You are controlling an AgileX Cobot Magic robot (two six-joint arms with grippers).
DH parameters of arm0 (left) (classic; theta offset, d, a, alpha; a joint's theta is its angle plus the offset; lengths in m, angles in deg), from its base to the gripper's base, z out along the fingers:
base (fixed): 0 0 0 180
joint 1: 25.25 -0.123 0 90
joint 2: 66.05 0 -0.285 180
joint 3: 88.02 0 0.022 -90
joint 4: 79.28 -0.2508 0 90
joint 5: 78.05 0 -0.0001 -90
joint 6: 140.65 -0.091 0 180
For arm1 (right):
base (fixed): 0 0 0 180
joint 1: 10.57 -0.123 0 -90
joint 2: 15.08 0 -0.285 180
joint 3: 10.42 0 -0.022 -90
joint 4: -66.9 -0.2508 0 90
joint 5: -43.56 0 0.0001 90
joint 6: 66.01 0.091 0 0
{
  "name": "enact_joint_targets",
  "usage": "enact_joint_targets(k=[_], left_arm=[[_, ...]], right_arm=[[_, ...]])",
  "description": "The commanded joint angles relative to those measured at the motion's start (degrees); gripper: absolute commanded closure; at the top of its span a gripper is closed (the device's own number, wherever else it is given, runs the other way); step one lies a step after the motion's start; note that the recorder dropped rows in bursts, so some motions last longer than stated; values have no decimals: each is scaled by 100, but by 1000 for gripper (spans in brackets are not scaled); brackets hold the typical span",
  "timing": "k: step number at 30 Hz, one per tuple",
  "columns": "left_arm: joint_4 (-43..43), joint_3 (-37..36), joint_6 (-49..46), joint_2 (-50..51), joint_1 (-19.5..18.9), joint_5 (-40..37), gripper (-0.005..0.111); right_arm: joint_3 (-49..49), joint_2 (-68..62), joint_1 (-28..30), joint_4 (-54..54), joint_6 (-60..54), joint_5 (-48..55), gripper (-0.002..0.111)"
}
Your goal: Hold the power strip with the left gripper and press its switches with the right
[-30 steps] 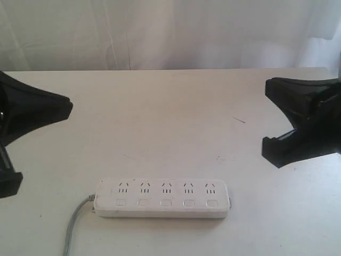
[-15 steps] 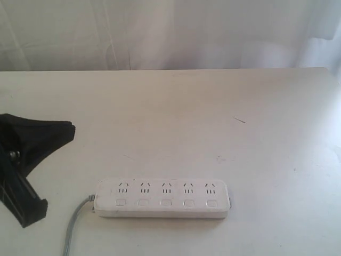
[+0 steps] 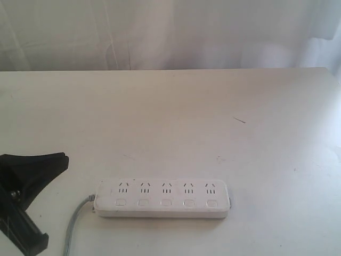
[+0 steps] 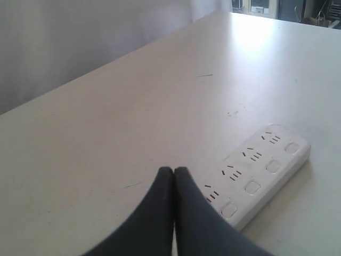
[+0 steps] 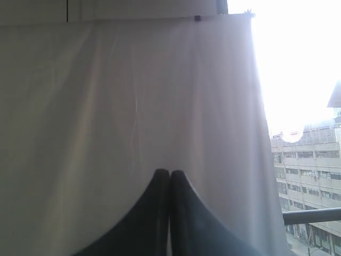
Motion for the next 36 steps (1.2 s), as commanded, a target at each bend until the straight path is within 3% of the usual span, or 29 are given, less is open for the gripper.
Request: enact_joint_targets(k=[1, 7, 9, 13, 16, 22, 27, 36], left_arm=[[68, -124, 66, -51, 30, 91, 107], [79, -146, 66, -122, 30, -158, 107], [79, -146, 66, -231, 30, -158, 107], [79, -146, 66, -587, 30, -196, 107], [28, -146, 66, -853, 30, -368, 107], [28, -146, 66, -1213, 30, -757, 107], [28, -146, 66, -1349, 30, -933, 107], [28, -146, 78, -1386, 30, -1114, 107]], right_arm=[[-6, 33, 27, 6, 43, 29, 108], [150, -74, 27, -134, 43, -1441, 108], [322, -74, 27, -1568, 43, -1752, 108], [561, -74, 27, -5772, 18, -1458, 108], [657, 132, 27, -7860, 18, -1562, 108], [1020, 461, 184, -8061, 18, -2240, 108], [1380, 461, 609, -7481, 18, -1889, 108], [1652, 461, 636, -7333, -115, -1774, 108]])
